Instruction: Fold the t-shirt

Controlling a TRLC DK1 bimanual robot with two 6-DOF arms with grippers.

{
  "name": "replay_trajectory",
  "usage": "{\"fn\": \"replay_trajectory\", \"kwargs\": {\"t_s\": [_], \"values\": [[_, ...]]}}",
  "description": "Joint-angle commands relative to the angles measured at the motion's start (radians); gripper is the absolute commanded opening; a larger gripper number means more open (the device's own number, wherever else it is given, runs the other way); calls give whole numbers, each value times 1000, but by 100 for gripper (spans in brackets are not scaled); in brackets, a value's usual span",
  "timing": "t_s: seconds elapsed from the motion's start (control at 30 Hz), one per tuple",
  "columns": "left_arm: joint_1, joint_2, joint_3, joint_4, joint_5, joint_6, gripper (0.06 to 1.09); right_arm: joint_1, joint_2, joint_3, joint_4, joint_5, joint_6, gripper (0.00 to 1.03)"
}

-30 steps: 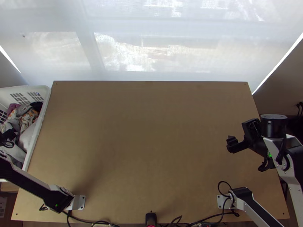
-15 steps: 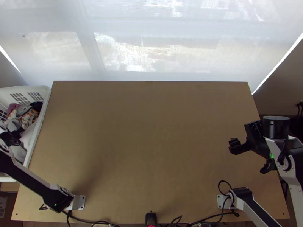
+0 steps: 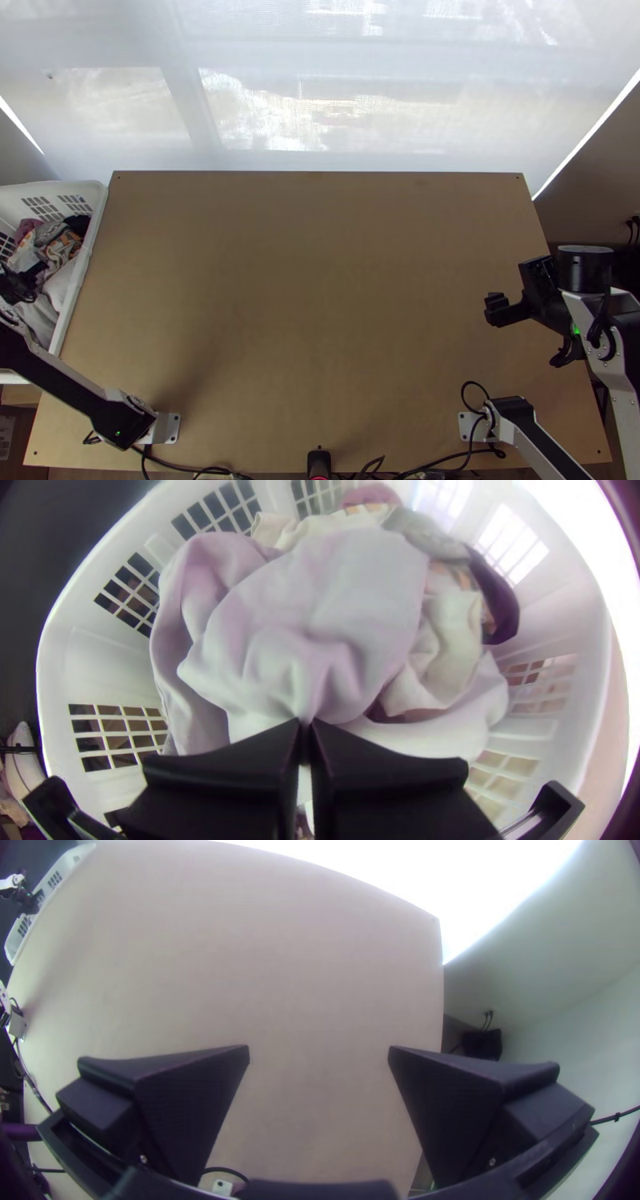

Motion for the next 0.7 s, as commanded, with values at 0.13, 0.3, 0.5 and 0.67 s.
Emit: {"fn": "replay_trajectory", "kwargs": {"t_s": [0.13, 0.3, 0.5, 0.67], "values": [[-51, -356, 60, -214, 134, -77, 9, -2, 1, 7, 12, -2, 0, 97], [-110, -522, 158, -288, 252, -82, 9, 2, -4, 17, 12, -4, 3, 97], [-267, -697, 273, -312, 307, -82, 9, 15, -14, 57, 12, -4, 2, 97], [-463, -799, 350, -309, 316, -86, 9, 27, -33, 84, 0, -2, -3, 97]]}}
